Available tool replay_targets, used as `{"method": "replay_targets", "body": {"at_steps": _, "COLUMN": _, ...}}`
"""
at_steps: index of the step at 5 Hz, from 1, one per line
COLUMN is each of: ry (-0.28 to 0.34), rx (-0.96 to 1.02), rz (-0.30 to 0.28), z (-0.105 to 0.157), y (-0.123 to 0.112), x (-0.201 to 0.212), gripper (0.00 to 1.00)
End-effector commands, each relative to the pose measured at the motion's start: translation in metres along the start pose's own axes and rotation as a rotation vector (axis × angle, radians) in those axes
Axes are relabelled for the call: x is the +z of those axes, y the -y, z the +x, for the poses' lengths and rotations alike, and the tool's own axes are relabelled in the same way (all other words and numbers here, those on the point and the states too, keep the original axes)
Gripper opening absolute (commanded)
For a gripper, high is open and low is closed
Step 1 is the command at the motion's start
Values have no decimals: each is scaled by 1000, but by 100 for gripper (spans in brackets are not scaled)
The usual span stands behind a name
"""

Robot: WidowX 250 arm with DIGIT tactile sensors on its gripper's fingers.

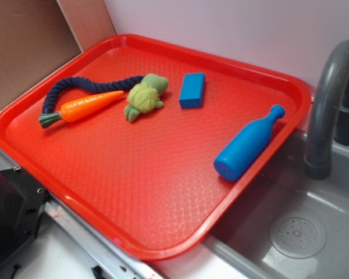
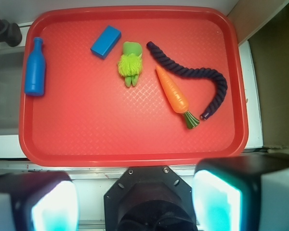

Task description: Grab the carrot.

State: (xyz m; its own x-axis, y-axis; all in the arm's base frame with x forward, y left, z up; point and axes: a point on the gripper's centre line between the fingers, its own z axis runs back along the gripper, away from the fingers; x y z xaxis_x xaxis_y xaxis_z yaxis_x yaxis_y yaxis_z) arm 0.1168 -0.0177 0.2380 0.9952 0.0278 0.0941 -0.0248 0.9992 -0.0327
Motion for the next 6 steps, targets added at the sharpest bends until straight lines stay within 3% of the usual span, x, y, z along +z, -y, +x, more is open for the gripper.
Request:
{"method": "replay_targets", "body": {"at_steps": 1, "ry": 0, "rx": 0, "rz": 0, "z": 0, "y": 0, "x": 0, "gripper": 100}}
{"method": "replay_targets", "body": {"at_steps": 2, "ry": 56, "rx": -91, "rz": 25, "z": 19, "y": -20, "x": -16, "gripper": 100}}
{"method": "replay_targets", "body": {"at_steps": 3, "ry": 68, "rx": -156, "rz": 75, "z": 37, "y": -37, "x": -35, "gripper": 100}}
{"method": "replay_targets", "body": {"at_steps": 4, "ry": 62, "rx": -216, "rz": 127, "z": 49, "y": -53, "x": -58, "gripper": 100}}
{"method": "replay_targets", "body": {"at_steps": 5, "ry": 34, "rx": -260, "rz": 129, "z": 51, "y": -65, "x": -85, "gripper": 100}}
{"method": "replay_targets", "body": {"at_steps": 6, "ry": -2, "rx": -251, "rz": 203, "z": 52, "y": -65, "x": -103, "gripper": 100}}
